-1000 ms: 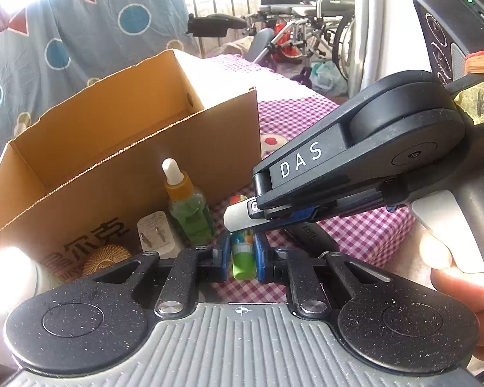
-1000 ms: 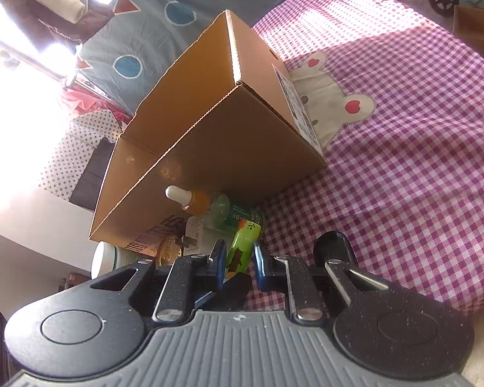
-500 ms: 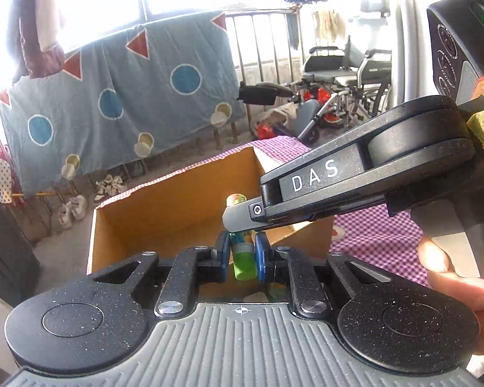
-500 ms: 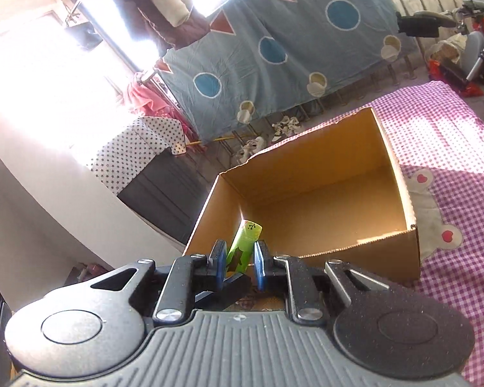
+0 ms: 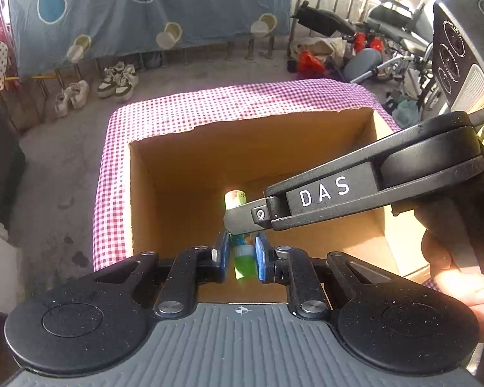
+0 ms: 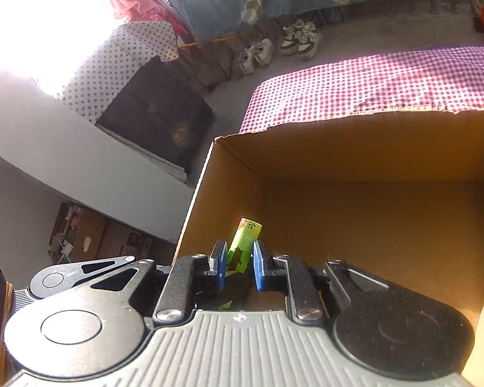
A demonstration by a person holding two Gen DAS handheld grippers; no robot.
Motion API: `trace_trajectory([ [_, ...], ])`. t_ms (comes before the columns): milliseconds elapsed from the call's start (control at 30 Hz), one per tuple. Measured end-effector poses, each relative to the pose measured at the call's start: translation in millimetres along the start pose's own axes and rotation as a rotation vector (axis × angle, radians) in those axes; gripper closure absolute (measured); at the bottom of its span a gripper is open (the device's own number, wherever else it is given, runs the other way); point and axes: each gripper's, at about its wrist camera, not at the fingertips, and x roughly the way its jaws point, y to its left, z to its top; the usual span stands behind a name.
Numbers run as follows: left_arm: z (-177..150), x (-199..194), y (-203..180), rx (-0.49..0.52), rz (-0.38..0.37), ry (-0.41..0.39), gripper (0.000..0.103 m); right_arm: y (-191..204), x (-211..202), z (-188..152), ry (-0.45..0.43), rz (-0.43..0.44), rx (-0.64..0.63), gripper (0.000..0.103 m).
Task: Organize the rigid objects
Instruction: 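Carry the green glue stick with the right gripper into the box, then open the right gripper to release the glue stick in the box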
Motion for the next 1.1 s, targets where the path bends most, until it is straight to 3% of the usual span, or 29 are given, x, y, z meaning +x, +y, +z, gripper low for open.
trace_trajectory([
  [233,2.7,29.4,15.5,-0.002,0.096,0.061,0.083,-21.9,67.6,29.7,0.128,0.005,0.060,0.089],
  [367,0.3,26.0,16.8,-0.005,0.111,0.060,0.080,-29.7,88.2,30.7,0.151,-0.009,0.099,0.089],
  [533,-0.9,7.2,15.8,-0.008,0.101,0.036,0.078,-24.9,63.8,25.2,0.106,0.013,0.080,0.088],
  [633,-2.7,-13.5,12.0,-0.009,0.090,-0.008,0.074,-20.3,26.7,18.0,0.042,0.025,0.055,0.087],
  [733,-8.2,-41.7,4.0,0.002,0.069,-0.071,0.064,-19.3,-22.2,-2.6,-0.034,0.043,0.036,0.087],
  [900,-24.1,-86.9,-13.9,0.039,0.004,-0.165,0.043,-23.8,-111.9,-71.8,-0.192,0.079,0.001,0.086],
  [1000,-39.9,-102.5,-28.5,0.064,-0.041,-0.197,0.035,-38.1,-153.6,-132.2,-0.303,0.104,0.035,0.069],
  [1067,-48.2,-104.9,-34.1,0.076,-0.077,-0.203,0.031,-48.4,-167.6,-166.2,-0.358,0.101,0.071,0.052],
  [1100,-56.4,-106.2,-42.5,0.086,-0.099,-0.207,0.030,-56.3,-173.0,-187.9,-0.391,0.092,0.101,0.051],
])
